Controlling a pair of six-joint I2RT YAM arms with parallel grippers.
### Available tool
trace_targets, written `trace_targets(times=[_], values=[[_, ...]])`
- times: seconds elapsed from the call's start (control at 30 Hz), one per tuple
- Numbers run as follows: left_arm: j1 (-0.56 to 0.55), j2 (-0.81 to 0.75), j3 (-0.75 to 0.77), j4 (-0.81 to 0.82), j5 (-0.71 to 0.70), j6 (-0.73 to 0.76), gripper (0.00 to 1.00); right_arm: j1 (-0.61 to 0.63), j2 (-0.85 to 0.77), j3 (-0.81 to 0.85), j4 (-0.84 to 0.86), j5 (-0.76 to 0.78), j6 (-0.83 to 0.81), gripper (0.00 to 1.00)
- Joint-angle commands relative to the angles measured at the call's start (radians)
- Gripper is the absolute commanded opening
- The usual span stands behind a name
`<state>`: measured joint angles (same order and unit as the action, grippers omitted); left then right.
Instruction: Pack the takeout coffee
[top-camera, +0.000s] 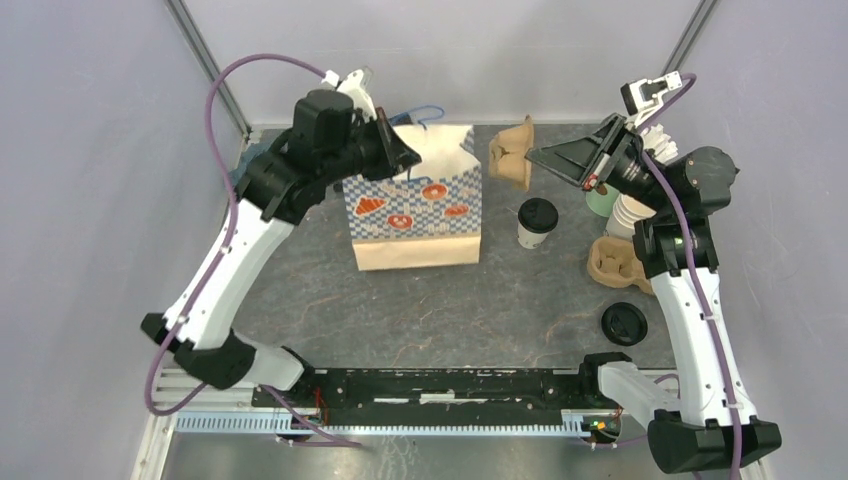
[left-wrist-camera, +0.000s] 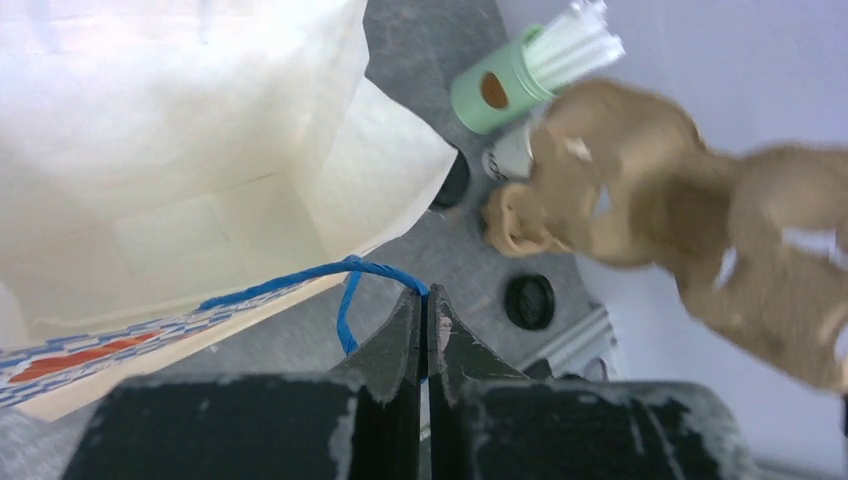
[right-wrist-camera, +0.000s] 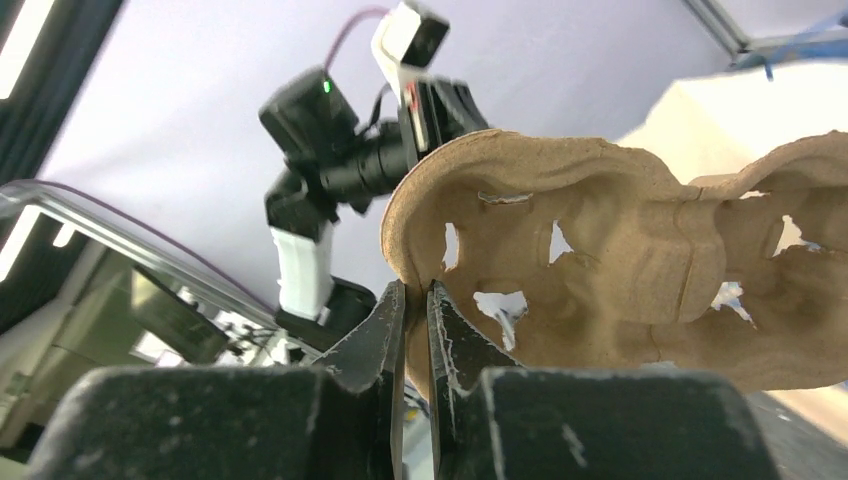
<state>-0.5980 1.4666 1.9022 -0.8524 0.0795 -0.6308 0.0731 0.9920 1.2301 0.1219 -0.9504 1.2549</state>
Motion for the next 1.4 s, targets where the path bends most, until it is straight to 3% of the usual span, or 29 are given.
trace_targets(times=[0.0, 0.37, 0.77, 0.97, 1.13, 1.23, 1.37], values=[[-0.080, -0.134, -0.125, 0.083, -0.055, -0.124, 0.02, 0.008, 0.010, 0.061, 0.248, 0.046, 0.259, 0.00], [-0.225, -0.409, -0.511, 0.308, -0.134, -0.278, 0.02, 0.033, -0.020, 0.177, 0.140, 0.105, 0.419, 0.00], [-0.227, -0.322, -0.418, 0.581, -0.110, -0.114, 0.02, 0.047, -0.037, 0.165, 0.057, 0.188, 0.374, 0.00], [-0.227, -0.437, -0.630, 0.653, -0.016, -0.155, 0.02, 0.081, -0.013, 0.209, -0.021, 0.226, 0.376, 0.00], [-0.227, -0.508, -0.679, 0.552, 0.022, -0.119, 0.02, 0.172, -0.019, 0.181, -0.072, 0.280, 0.391, 0.00], [-0.227, -0.533, -0.703, 0.519, 0.032, -0.116, 0.19, 0.273, -0.011, 0.185, -0.086, 0.350, 0.396, 0.00], [-0.227, -0.567, -0.683, 0.402, -0.012, -0.096, 0.56, 0.480, 0.041, 0.224, -0.116, 0.458, 0.360, 0.00]])
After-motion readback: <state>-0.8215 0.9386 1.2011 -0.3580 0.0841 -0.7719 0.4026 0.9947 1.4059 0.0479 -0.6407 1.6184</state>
